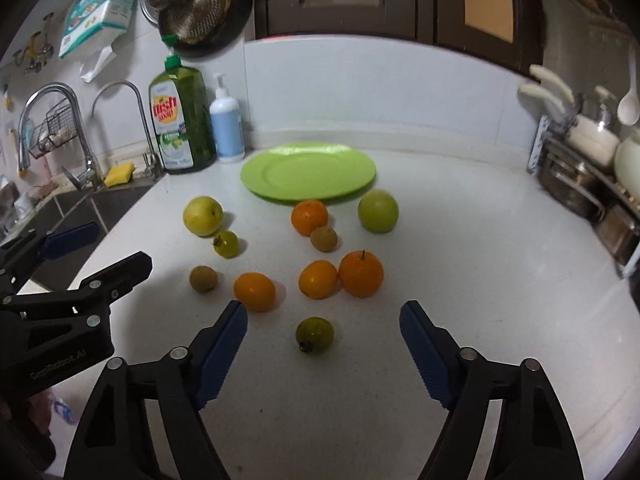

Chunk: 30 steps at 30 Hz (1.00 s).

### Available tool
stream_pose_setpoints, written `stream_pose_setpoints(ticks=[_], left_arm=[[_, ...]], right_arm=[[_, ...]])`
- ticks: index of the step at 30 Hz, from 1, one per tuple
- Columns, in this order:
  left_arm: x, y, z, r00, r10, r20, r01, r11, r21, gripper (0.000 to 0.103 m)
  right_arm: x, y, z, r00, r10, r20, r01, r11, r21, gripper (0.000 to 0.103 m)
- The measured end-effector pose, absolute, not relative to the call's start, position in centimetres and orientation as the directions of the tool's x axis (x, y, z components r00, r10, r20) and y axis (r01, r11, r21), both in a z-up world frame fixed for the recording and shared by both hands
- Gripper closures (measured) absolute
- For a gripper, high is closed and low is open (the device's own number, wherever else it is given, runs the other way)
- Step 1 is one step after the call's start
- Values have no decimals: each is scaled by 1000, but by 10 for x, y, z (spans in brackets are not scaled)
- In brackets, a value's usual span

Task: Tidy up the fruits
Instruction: 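Grasp the small brown kiwi with the left gripper while the right gripper grasps a small green fruit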

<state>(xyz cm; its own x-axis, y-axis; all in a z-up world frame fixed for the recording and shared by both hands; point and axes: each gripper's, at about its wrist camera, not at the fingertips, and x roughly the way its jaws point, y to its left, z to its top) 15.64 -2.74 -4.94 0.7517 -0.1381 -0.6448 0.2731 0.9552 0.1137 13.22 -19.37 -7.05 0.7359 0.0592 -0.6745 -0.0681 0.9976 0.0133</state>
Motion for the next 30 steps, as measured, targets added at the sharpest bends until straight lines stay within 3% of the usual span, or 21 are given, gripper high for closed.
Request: stream_pose_setpoints(ticks=[8,25,30], left_arm=[[188,-35,-77,658,-196,-727,365,927,81,49],[212,-39,-101,551,-279,-787,458,889,5,75],[212,-37,-102,534,-301,-790,470,883,-18,76]], right_arm=[[152,-195,-92,661,73,-747,-29,997,71,42],[161,-190,-107,597,57,-800,24,996,89,68],[161,-190,-106,595,47,-802,39,995,87,73]])
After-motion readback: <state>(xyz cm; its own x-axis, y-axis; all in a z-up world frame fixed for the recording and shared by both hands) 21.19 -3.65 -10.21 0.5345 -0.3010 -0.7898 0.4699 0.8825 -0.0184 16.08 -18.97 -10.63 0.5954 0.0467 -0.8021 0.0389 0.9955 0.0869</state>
